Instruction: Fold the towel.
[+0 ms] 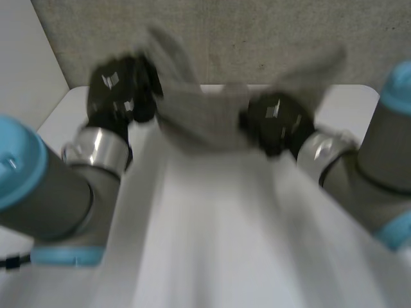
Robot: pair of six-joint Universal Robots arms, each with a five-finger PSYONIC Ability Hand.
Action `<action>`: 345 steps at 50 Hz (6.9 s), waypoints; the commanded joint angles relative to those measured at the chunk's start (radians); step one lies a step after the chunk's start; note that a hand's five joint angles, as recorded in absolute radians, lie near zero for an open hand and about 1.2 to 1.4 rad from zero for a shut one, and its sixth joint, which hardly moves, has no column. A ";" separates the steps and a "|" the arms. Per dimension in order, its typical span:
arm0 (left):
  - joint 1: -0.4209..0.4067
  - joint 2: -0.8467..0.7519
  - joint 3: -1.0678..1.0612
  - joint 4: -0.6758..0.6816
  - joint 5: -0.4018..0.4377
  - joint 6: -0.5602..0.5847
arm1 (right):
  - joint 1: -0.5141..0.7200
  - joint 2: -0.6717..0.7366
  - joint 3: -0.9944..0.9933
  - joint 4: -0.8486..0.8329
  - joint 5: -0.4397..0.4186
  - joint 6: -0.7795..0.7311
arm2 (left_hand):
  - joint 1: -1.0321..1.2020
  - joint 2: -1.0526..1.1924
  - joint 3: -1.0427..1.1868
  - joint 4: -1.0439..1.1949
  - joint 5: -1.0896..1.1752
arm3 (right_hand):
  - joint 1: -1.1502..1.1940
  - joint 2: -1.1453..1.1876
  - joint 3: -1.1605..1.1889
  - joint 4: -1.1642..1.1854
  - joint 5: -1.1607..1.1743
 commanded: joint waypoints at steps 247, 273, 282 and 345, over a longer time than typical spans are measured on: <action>0.424 -0.154 -0.179 -0.156 0.392 0.803 | -0.309 -0.004 0.377 -0.306 0.065 0.070 | 0.228 0.180 0.179 0.178 0.189 | 0.075 0.090 0.062 0.058 0.091; 0.459 0.237 -0.328 -0.364 0.410 0.734 | -0.425 -0.270 0.120 0.446 -0.013 -0.279 | 0.228 0.180 0.179 0.178 0.189 | 0.075 0.090 0.062 0.058 0.091; 0.462 -0.033 -0.305 -0.277 0.410 0.826 | -0.414 -0.091 0.153 0.417 -0.012 -0.312 | 0.228 0.180 0.179 0.178 0.189 | 0.075 0.090 0.062 0.058 0.091; 0.592 -0.060 -0.381 -0.111 0.634 0.573 | -0.355 -0.014 0.251 0.110 0.002 -0.307 | 0.228 0.180 0.179 0.178 0.189 | 0.075 0.090 0.062 0.058 0.091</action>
